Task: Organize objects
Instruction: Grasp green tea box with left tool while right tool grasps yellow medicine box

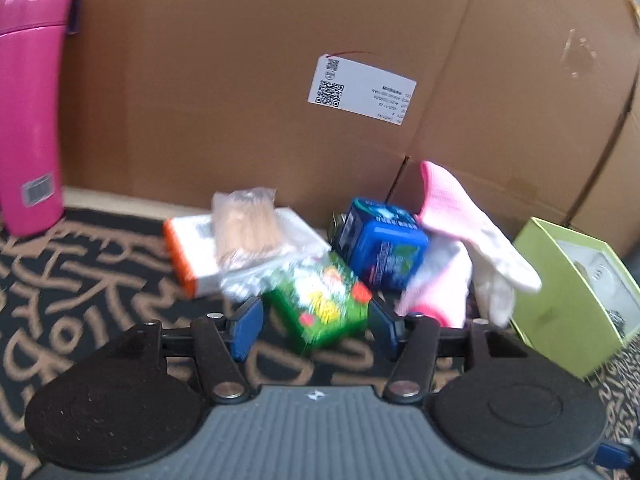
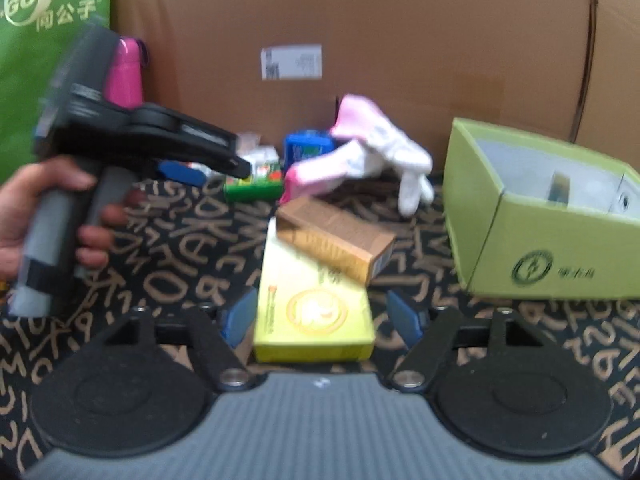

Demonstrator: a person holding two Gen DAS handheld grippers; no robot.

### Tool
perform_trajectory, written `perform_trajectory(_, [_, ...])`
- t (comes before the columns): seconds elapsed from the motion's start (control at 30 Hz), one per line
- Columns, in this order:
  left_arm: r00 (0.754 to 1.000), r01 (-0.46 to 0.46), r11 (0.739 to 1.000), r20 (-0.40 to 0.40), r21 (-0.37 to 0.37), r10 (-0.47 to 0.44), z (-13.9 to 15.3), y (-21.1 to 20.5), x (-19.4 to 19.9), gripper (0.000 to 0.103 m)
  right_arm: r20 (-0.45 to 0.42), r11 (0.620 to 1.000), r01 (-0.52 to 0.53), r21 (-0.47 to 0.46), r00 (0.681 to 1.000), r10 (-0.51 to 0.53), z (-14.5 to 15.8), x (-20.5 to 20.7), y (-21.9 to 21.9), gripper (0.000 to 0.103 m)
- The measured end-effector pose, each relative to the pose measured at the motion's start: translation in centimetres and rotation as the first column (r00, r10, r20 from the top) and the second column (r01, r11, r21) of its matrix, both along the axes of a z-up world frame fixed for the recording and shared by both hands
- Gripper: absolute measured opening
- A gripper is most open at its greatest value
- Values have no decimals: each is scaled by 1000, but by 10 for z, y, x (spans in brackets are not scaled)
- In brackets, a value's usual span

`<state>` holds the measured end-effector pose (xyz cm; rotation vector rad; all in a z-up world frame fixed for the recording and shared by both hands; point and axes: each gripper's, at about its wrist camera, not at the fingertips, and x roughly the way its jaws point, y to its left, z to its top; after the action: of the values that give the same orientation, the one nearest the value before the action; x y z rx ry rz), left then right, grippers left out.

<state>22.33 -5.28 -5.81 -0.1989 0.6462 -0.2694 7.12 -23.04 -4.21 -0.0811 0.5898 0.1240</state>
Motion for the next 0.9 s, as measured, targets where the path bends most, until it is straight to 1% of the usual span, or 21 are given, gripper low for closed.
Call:
perform_trajectory(0.07, [1000,-6,1000,-15,-13,5,0,-8,12,61,51,999,-7,-33,999,8,6,6,-4,76])
perform_trajectory(0.13, [1000,-23,1000,-20,-15,23,-1,-15,21,72,66,998,-35,-60,997,39,8,18,-6,77])
perform_trajectory(0.23, [999,-43,998,-30,38,45,-4,-28,33,75,58,994,-77,-76,995,82,2,38,-4,76])
perform_trajectory(0.27, [998,-42,997,-36,59,44,-6,-31,37,75,50,993,-86,-86,995,91,-1,44,-3,72])
perform_trajectory(0.3, [998,-39,996,-44,77,43,-9,-34,40,74,33,991,-92,-94,995,95,-3,47,-1,49])
perform_trajectory(0.33, [999,-29,995,-41,95,33,-12,-35,40,71,37,991,-86,-102,995,90,-3,48,0,39])
perform_trajectory(0.4, [1000,19,991,-14,133,-18,-13,-35,34,70,37,993,-66,-96,997,70,-1,43,-3,33])
perform_trajectory(0.43, [999,40,991,-13,129,-39,-13,-32,30,69,36,995,-53,-84,998,56,1,39,-8,31])
perform_trajectory(0.53, [994,107,987,-7,123,-107,-14,-18,8,69,26,998,-1,-62,1000,3,2,23,-23,30])
perform_trajectory(0.6, [989,147,981,-5,129,-147,-14,-9,-11,69,-1,999,25,-38,1000,-25,1,10,-36,30])
perform_trajectory(0.63, [987,161,978,-8,130,-161,-13,-3,-21,69,-16,999,39,-30,999,-40,1,5,-40,28])
perform_trajectory(0.67, [985,174,976,-9,132,-174,-12,1,-32,69,-30,998,56,-24,998,-57,0,1,-45,22])
perform_trajectory(0.7, [983,184,974,-11,134,-185,-12,5,-40,69,-41,997,70,-21,997,-71,0,-2,-50,22])
perform_trajectory(0.77, [985,175,975,-14,135,-174,-11,14,-56,70,-40,996,89,-28,995,-90,1,-8,-52,30])
perform_trajectory(0.8, [988,156,978,-11,135,-156,-9,16,-64,71,-22,995,100,-13,995,-101,4,-13,-50,42])
perform_trajectory(0.83, [990,140,981,-2,133,-141,-7,18,-69,72,-1,996,87,14,996,-87,7,-18,-48,50])
perform_trajectory(0.9, [992,121,985,14,124,-124,-7,17,-75,75,19,999,8,48,1000,-9,13,-22,-34,56])
